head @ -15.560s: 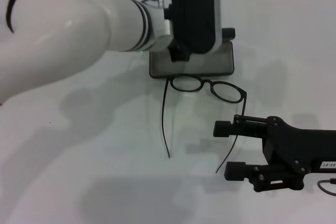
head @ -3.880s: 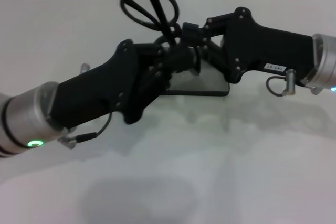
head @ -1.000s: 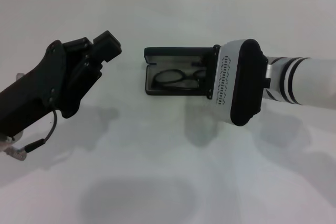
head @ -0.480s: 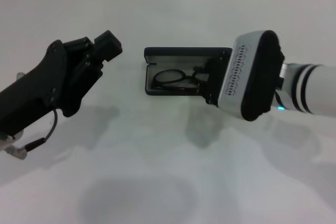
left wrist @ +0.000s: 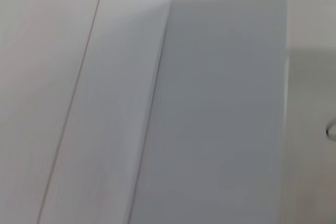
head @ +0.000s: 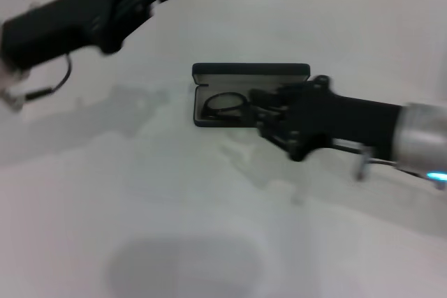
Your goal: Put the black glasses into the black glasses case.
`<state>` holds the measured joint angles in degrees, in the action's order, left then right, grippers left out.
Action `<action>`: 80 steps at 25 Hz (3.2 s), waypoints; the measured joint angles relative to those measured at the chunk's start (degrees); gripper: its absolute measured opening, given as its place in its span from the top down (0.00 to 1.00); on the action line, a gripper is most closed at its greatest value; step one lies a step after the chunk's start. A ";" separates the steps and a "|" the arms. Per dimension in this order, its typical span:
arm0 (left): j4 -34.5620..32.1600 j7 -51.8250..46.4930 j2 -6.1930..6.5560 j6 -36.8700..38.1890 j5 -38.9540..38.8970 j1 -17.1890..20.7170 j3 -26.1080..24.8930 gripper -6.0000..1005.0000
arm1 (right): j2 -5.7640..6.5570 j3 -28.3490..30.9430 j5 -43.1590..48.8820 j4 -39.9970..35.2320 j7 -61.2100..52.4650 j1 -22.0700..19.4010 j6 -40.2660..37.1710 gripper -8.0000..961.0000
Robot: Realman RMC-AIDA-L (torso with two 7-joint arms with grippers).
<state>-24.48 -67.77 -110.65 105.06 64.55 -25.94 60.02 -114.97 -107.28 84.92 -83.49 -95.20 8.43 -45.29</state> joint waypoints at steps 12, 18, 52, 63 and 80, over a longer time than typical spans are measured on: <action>-8.40 -16.16 0.92 -22.20 28.34 -18.82 0.24 0.93 | -0.13 31.62 -17.56 29.98 22.78 -2.32 -46.20 0.77; -8.05 -19.47 -3.12 -30.07 45.94 -24.57 0.36 0.84 | -0.11 32.91 -17.14 37.61 24.97 0.45 -46.71 0.77; -3.52 -18.87 -7.58 -41.83 54.63 -25.71 0.90 0.81 | -0.34 32.13 -16.27 44.30 25.95 4.41 -45.84 0.77; -2.67 -18.84 -8.44 -39.23 55.02 -24.78 2.65 0.81 | -0.34 32.14 -16.27 44.45 25.95 4.41 -46.05 0.77; -32.41 -10.23 -7.38 -6.42 24.79 2.63 -0.90 0.67 | 0.11 33.11 -13.05 41.51 24.43 4.84 -50.64 0.77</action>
<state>-56.89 -78.00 -118.03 98.64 89.34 -23.31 59.11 -114.86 -74.18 71.87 -41.98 -70.78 13.27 -95.94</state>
